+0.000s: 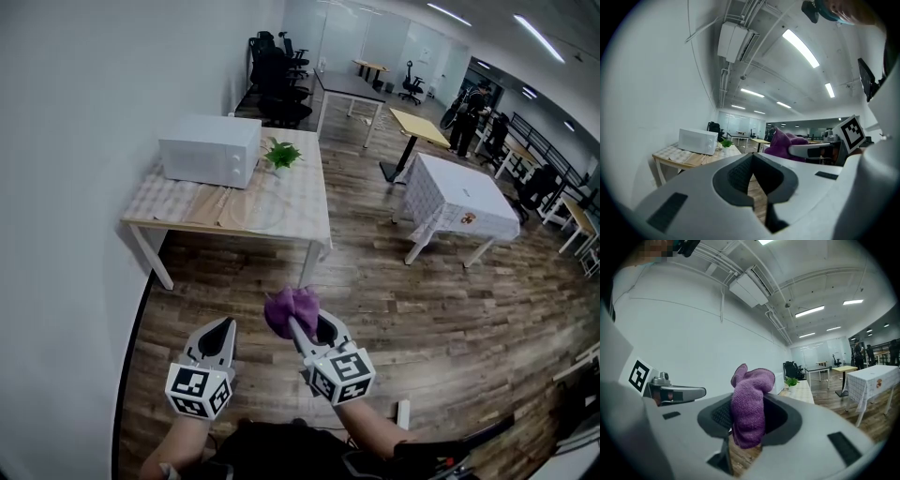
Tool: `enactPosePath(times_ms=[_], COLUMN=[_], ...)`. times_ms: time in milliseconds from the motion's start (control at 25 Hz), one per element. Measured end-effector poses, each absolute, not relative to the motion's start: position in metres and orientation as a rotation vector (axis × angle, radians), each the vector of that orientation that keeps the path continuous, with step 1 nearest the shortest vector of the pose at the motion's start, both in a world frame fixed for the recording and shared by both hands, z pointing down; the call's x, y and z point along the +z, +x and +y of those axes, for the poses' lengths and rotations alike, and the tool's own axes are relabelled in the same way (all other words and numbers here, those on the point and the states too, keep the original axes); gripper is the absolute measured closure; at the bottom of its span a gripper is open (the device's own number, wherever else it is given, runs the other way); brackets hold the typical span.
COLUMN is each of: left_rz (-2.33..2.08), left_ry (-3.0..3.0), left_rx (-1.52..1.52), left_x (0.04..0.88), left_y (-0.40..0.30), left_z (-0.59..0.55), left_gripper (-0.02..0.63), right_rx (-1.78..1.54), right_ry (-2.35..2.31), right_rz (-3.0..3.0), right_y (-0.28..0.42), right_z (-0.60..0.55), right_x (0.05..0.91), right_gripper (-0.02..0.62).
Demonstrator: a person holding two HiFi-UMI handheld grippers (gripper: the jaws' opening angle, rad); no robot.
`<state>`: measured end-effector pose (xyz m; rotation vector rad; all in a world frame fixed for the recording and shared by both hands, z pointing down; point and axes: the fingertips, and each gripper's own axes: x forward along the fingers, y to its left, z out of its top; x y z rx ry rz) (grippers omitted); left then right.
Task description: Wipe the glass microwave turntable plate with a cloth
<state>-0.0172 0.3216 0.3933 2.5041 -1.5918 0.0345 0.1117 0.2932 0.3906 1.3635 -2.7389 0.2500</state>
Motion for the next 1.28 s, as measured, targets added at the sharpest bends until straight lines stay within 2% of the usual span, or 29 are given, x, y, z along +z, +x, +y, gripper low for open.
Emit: enactPosePath(times_ms=[720, 1280], left_rz=[-1.536, -1.554], left_ry=[2.541, 2.525], left_rx=[-0.004, -0.005], left_x=[0.401, 0.409], left_y=[-0.073, -0.083], left_z=[0.316, 0.273], left_gripper=[0.604, 0.604], right_rx=[0.212, 0.242], right_ry=[1.440, 1.414], right_rz=[-2.695, -2.705], right_y=[0.066, 0.052], right_z=[0.284, 0.233], right_x=[0.386, 0.401], right_gripper=[0.451, 0.451])
